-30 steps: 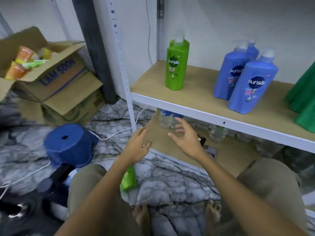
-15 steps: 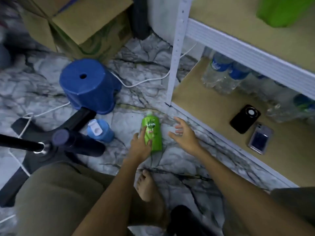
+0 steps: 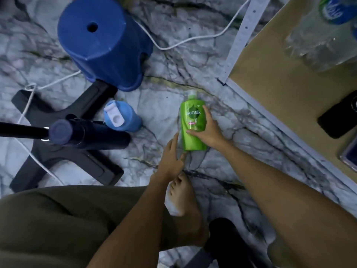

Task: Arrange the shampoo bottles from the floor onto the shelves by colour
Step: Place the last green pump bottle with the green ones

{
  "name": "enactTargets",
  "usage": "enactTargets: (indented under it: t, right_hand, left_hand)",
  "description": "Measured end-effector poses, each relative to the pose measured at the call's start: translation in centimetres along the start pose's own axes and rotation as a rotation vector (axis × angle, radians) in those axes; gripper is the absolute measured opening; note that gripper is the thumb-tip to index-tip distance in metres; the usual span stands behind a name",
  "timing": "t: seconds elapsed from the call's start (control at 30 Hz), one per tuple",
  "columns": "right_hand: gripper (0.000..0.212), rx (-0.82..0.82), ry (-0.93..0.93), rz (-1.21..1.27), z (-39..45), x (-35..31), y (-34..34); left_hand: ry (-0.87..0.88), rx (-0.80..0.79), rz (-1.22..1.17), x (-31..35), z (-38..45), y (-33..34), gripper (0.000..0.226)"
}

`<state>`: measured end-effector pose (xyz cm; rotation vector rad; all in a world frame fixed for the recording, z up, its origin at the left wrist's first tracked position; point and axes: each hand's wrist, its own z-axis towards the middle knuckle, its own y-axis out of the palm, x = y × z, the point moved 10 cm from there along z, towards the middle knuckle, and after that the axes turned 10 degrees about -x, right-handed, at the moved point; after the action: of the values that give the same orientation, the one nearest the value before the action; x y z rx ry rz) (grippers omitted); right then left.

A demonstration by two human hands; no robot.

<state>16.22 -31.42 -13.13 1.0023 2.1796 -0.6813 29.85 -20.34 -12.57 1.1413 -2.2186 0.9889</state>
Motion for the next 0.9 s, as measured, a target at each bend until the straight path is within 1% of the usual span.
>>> enactTargets:
  t: [0.07,0.17,0.27,0.37,0.43,0.6,0.9]
  right_hand:
    - [0.119,0.018,-0.020,0.013,0.7,0.1,0.4]
    - [0.120,-0.006,-0.059,-0.012,1.3,-0.3,0.8]
    - [0.133,-0.017,-0.063,-0.093,1.2,-0.4,0.4]
    - [0.127,-0.076,-0.069,-0.147,0.5,0.2,-0.4]
    - [0.123,-0.065,-0.064,-0.159,-0.7,0.2,-1.6]
    - [0.116,-0.033,-0.121,-0.039,-3.6,1.2,-3.3]
    - [0.111,0.028,-0.402,-0.025,-13.0,-6.9,-5.7]
  left_hand:
    - [-0.019,0.019,0.016,-1.0,0.3,0.0,0.071]
    - [-0.054,0.022,0.033,-2.2,0.7,0.3,0.066]
    - [-0.050,0.043,0.029,-2.1,0.7,0.2,0.061]
    - [-0.042,0.085,-0.009,-1.6,0.7,-0.6,0.058]
    - [-0.026,0.091,-0.012,-1.0,0.4,-0.9,0.057]
    - [0.050,0.084,0.026,1.8,-1.2,-1.4,0.057]
    - [0.188,0.065,0.069,10.0,-5.9,-3.0,0.053]
